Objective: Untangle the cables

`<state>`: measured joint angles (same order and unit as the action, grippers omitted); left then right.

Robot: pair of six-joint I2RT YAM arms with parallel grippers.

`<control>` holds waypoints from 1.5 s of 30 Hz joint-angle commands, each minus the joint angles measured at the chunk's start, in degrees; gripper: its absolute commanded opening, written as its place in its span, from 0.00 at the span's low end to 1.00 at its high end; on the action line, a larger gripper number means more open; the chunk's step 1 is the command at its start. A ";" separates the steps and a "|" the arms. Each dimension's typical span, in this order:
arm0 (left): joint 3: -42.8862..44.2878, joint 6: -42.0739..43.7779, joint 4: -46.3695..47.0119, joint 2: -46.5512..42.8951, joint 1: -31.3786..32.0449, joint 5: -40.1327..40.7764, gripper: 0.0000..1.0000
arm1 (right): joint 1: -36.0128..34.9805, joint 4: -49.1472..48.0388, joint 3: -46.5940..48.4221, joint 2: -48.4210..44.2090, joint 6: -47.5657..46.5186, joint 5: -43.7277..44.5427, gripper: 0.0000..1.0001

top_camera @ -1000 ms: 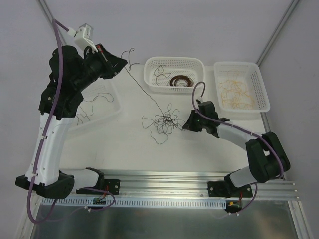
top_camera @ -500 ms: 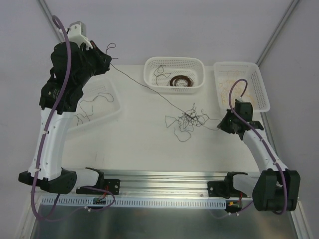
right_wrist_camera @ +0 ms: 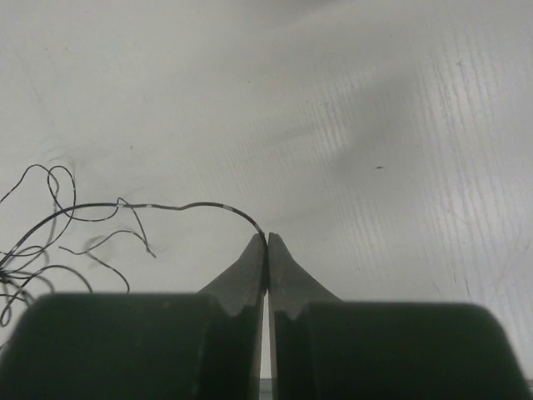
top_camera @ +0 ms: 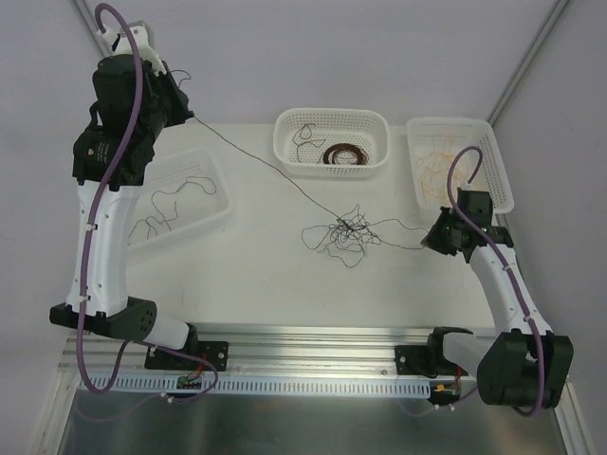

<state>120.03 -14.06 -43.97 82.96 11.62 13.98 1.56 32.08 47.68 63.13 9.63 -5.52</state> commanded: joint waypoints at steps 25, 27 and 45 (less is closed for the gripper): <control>-3.75 -11.42 7.23 5.37 18.62 -30.33 0.00 | -23.79 -27.15 1.80 4.36 -15.43 -23.57 0.76; -3.92 -11.60 7.23 5.02 18.62 -30.15 0.00 | -24.85 -28.38 1.10 7.25 -15.60 -23.22 0.75; -14.82 -8.09 7.40 3.44 18.35 -20.74 0.33 | -26.35 -19.54 13.03 6.84 -7.98 -23.05 0.01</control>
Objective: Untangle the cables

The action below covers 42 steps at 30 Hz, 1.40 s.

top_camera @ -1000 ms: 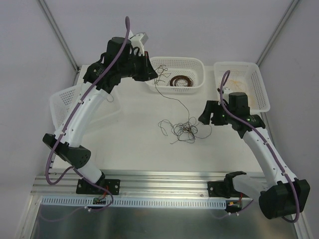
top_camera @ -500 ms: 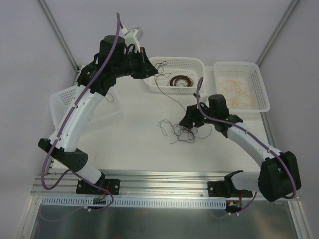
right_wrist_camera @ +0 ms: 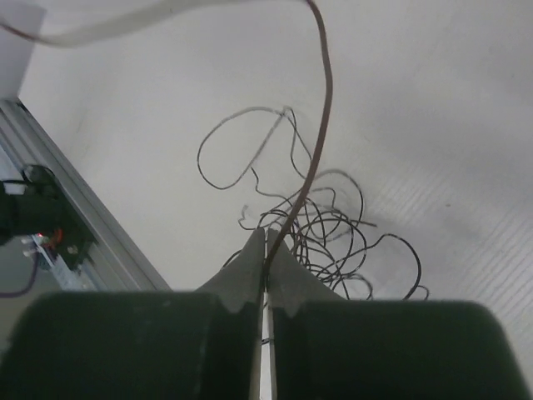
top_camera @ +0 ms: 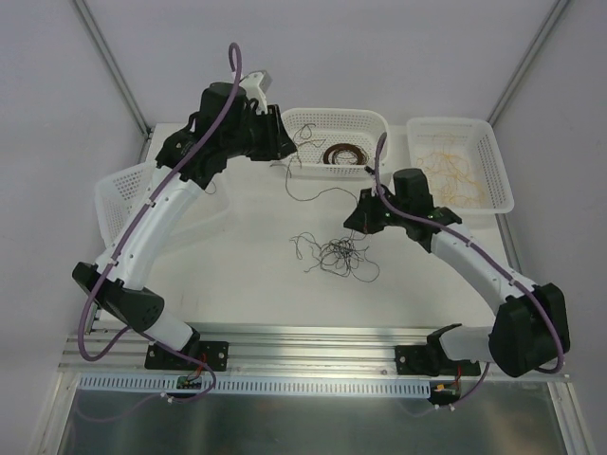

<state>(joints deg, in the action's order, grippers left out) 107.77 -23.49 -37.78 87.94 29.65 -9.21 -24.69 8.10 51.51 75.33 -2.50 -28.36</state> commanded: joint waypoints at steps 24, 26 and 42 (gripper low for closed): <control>-47.47 12.14 46.99 -14.56 9.28 -18.39 0.74 | -1.06 11.68 23.11 -4.14 22.72 0.76 0.01; -48.35 13.46 48.23 -13.33 10.07 -17.77 0.72 | -1.33 11.33 23.03 -4.14 23.51 0.41 0.01; -50.20 13.12 58.61 -6.03 13.24 -14.08 0.51 | -5.90 6.76 21.97 -5.02 29.22 0.32 0.01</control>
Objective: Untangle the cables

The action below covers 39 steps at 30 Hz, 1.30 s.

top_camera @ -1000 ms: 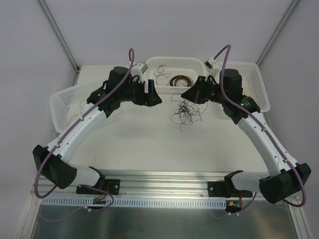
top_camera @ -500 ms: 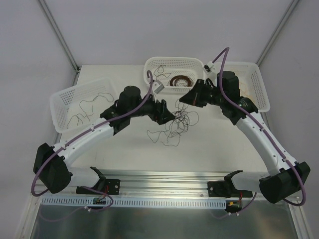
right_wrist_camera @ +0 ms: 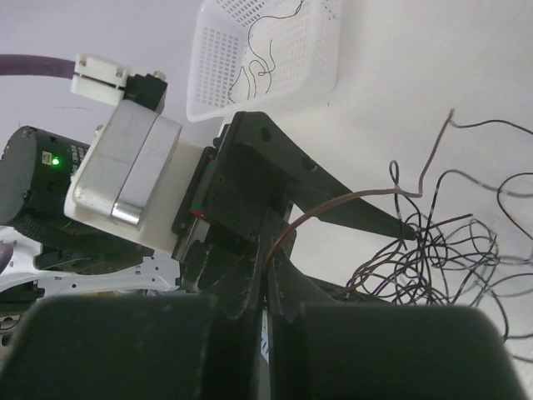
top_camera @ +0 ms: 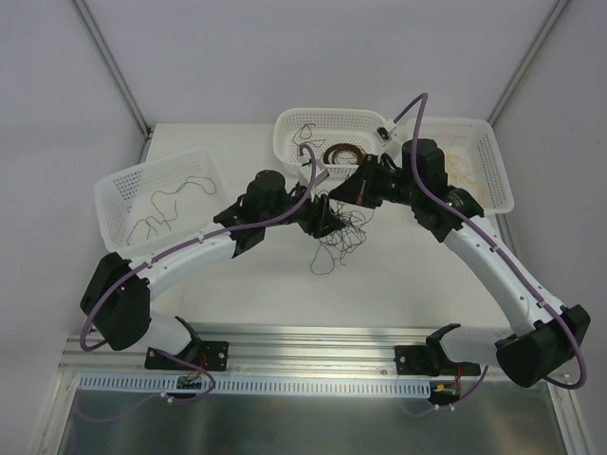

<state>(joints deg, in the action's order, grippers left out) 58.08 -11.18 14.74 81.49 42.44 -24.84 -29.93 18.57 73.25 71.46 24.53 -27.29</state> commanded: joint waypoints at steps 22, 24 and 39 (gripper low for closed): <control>-21.70 -21.53 -1.38 -15.56 -10.62 20.62 0.00 | 15.59 2.09 1.54 -8.27 -2.04 0.31 0.01; -22.48 -21.25 -4.18 -16.98 -10.88 22.28 0.00 | 16.22 2.00 2.33 -7.92 -1.77 -0.92 0.01; -22.67 -15.29 -9.48 -24.53 -14.92 10.44 0.87 | 9.99 0.85 8.13 -3.79 -3.35 -6.73 0.01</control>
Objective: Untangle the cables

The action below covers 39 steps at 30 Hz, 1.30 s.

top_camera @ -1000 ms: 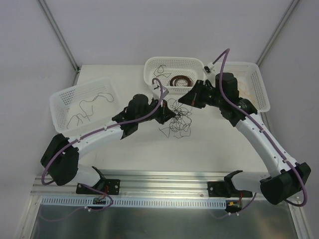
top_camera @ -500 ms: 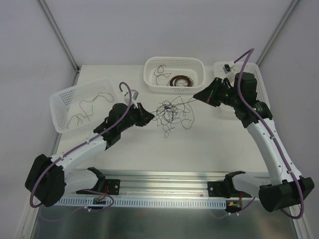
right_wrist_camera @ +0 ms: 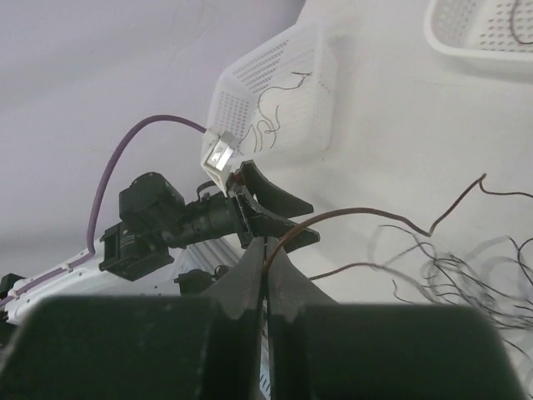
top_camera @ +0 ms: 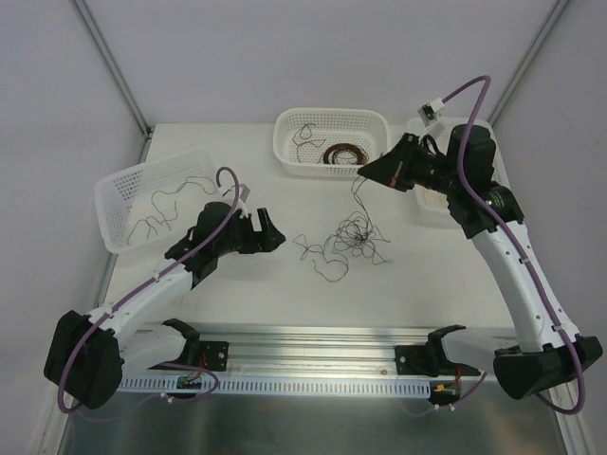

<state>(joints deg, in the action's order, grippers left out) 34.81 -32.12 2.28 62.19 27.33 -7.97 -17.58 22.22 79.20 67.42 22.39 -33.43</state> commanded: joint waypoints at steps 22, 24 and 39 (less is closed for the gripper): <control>4.83 7.34 5.28 1.25 5.45 -7.41 0.94 | -6.85 3.97 33.02 11.67 -17.81 -0.06 0.01; 4.04 5.41 4.84 2.31 5.45 -7.68 0.94 | -6.85 3.10 37.23 13.17 -19.57 1.08 0.01; 2.99 2.94 -6.23 5.92 5.28 -6.80 0.95 | -6.23 -15.70 41.56 25.12 -31.53 10.66 0.01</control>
<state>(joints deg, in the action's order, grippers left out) 37.12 -28.14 -0.91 67.72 32.60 -14.57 -24.10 14.63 118.96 91.39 -5.52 -25.61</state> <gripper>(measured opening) 0.948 0.017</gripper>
